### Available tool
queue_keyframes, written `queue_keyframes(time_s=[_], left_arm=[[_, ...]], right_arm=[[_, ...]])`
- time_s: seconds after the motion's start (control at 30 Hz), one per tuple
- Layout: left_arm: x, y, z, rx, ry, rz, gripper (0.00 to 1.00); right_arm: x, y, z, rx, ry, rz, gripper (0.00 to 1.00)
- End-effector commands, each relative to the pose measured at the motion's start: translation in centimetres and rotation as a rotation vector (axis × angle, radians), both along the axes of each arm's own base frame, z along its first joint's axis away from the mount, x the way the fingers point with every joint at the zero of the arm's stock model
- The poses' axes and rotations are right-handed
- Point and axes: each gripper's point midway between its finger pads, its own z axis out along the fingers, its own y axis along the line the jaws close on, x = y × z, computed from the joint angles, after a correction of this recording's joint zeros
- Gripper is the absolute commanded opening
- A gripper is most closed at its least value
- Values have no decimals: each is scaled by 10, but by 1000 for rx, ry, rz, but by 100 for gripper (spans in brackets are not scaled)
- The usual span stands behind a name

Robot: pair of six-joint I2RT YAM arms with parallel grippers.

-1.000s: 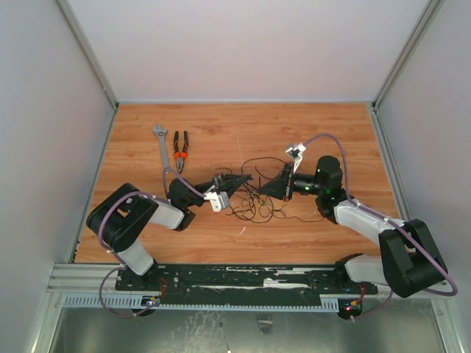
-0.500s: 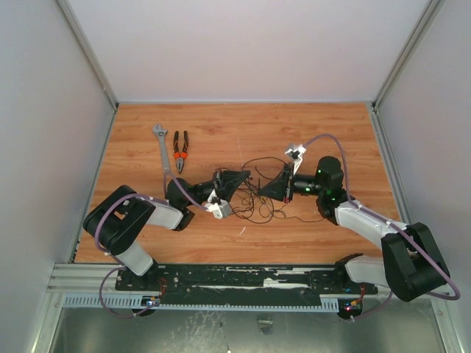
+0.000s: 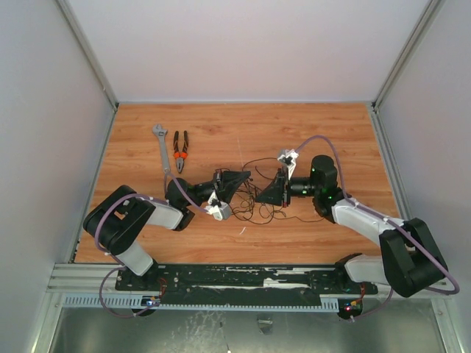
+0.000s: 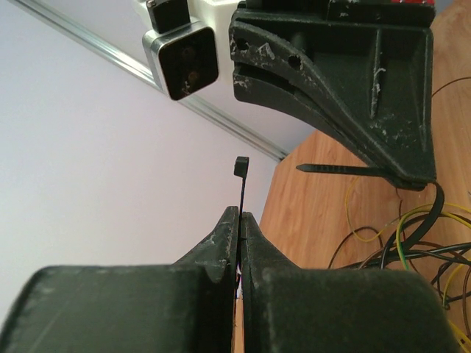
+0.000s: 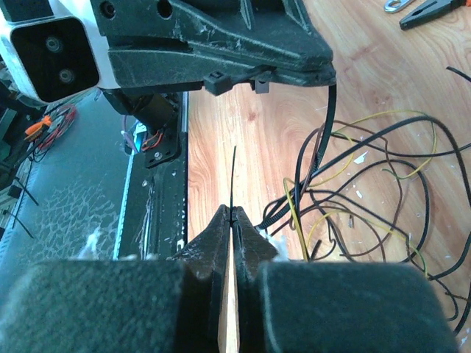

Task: Zip-tie the wires
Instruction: Tie the cable at the center of the board.

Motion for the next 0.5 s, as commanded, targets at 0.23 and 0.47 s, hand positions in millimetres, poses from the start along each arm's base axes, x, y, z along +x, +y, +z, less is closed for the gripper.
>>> queue_keyframes(time_s=[0.23, 0.47], left_arm=[[-10, 7, 46, -111, -181, 5, 0], [-10, 6, 44, -111, -176, 4, 0]], right_arm=[[15, 9, 10, 9, -105, 14, 0], [14, 10, 16, 20, -136, 42, 0]])
